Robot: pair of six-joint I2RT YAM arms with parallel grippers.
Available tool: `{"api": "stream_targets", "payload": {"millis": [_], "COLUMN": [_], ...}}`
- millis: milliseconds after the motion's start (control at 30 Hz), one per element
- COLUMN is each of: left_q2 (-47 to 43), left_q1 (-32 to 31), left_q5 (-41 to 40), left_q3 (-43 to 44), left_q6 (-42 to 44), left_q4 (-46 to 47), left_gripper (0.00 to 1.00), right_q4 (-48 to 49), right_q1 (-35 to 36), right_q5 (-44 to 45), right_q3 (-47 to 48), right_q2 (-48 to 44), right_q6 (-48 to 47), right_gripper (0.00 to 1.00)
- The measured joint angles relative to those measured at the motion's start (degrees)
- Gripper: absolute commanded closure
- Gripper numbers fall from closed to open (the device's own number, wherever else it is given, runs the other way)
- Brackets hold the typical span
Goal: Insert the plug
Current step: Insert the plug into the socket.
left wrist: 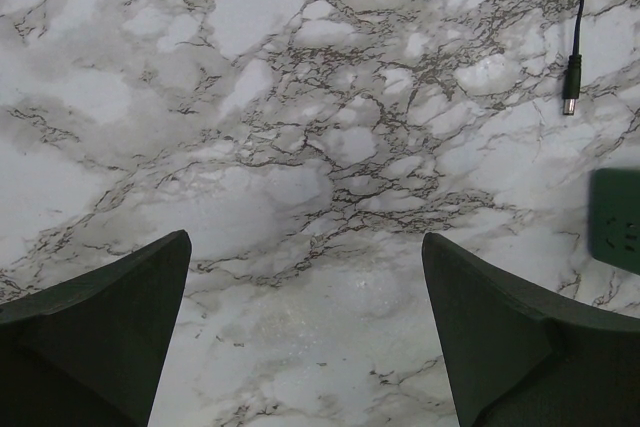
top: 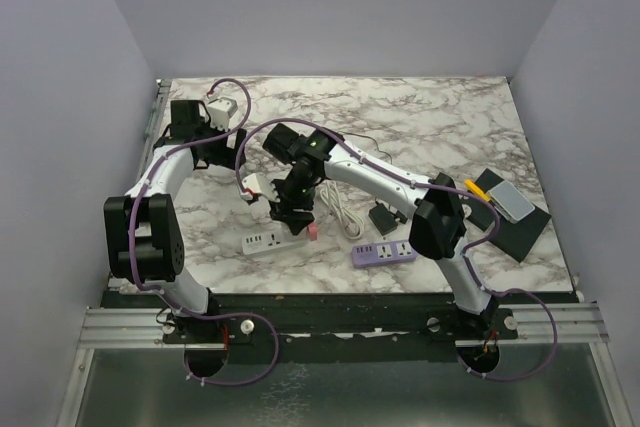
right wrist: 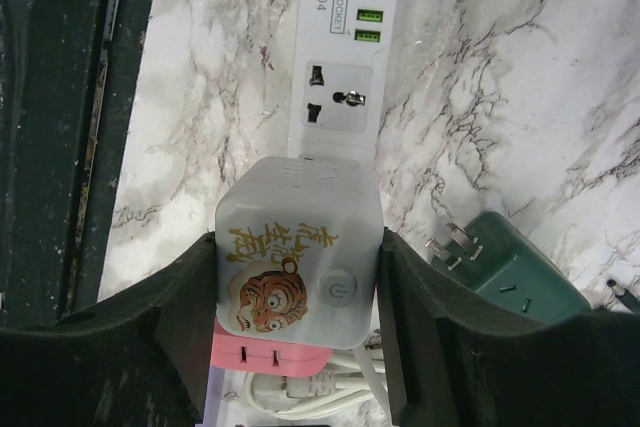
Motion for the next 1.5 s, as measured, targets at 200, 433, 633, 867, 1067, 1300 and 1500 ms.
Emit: {"api": "stream_targets", "payload": {"millis": [200,433,633,867,1067,1300,1500], "left_q2": [-0.02,-0.02,-0.02,-0.02,-0.02,-0.02,-0.02], "left_q1": [0.00,0.00,0.00,0.02,0.02,0.02,0.02], "left_q5": [0.00,0.00,0.00,-0.02,-0.02,0.00,0.00], "left_q3": [-0.33,-0.39,-0.48,-0.59,-0.59,-0.59,-0.59], "left_q6": [0.02,0.04,0.02,0.04,0.04,0.04,0.07], "left_q4": [-0.15,-0.50,-0.76,-0.87,-0.87,-0.87,-0.87], "left_gripper": [0.01,0.01,0.01,0.01,0.01,0.01,0.01], "right_q4": [0.61,1.46,1.97,2.23,2.51,3.72,3.87], "right_q1": [0.00,0.00,0.00,0.00,0.00,0.00,0.00], "right_q5": [-0.04,-0.26,-0.68,-1.18,-1.20,-1.18,-1.16], "right_q3": [-0.04,-2.03,-2.62,-2.62,-2.62,-3.17,-3.39], "right_q2": [0.02,0.02,0.02,0.02,0.22,0.55,0.66], "right_q6": [0.50,0.74,1.11,1.29,1.64,1.68,1.68], "right_gripper": [0.99,0.99,0.99,0.99,0.99,0.99,1.00]}}
